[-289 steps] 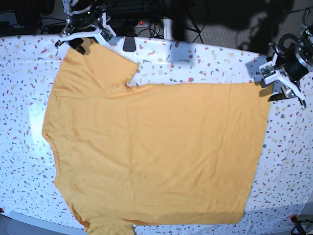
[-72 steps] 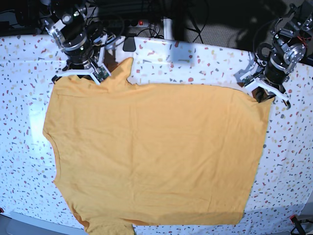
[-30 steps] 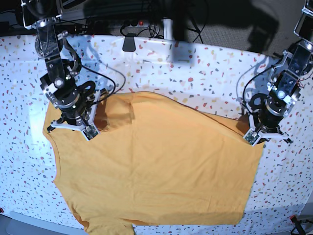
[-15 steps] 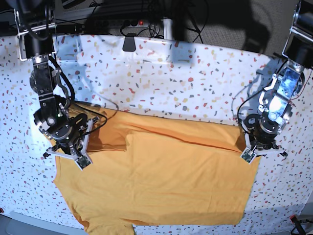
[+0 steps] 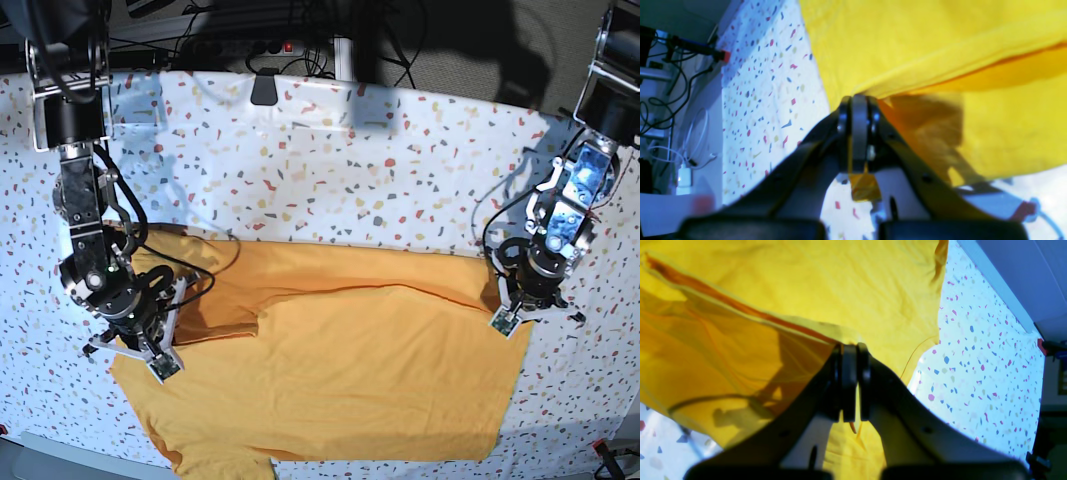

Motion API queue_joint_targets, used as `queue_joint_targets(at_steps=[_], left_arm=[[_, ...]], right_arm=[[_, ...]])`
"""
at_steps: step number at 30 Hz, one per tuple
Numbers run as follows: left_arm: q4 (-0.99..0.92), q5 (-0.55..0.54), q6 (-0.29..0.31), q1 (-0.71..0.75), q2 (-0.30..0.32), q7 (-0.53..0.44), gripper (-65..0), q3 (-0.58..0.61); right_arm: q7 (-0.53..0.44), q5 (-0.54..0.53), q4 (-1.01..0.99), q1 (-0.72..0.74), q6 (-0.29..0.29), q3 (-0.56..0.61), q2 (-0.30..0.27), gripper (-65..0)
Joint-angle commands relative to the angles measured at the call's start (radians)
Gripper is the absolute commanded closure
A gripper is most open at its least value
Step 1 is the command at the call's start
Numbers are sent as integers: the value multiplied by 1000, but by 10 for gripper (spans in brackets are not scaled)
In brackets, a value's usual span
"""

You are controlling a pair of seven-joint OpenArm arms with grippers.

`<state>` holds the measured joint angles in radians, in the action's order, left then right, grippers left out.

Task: Fold the T-shirt properly
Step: 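Drag the shoulder edges with both grippers toward the hem, folding the shirt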

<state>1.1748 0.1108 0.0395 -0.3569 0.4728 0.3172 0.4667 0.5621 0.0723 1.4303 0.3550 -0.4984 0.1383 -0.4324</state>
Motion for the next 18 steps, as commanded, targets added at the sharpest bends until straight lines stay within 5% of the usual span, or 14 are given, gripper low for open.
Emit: queue_joint_targets(at_steps=[1,18], left_arm=[[11,22,-13,-29,3,-29,0,-8],[9,72,-14,-32,-49,-32,0,-8]], right_arm=[[-28,-2,14,30,-1,-7,-13,0],[-88,-58,-222,142,-10,-6,3,0]])
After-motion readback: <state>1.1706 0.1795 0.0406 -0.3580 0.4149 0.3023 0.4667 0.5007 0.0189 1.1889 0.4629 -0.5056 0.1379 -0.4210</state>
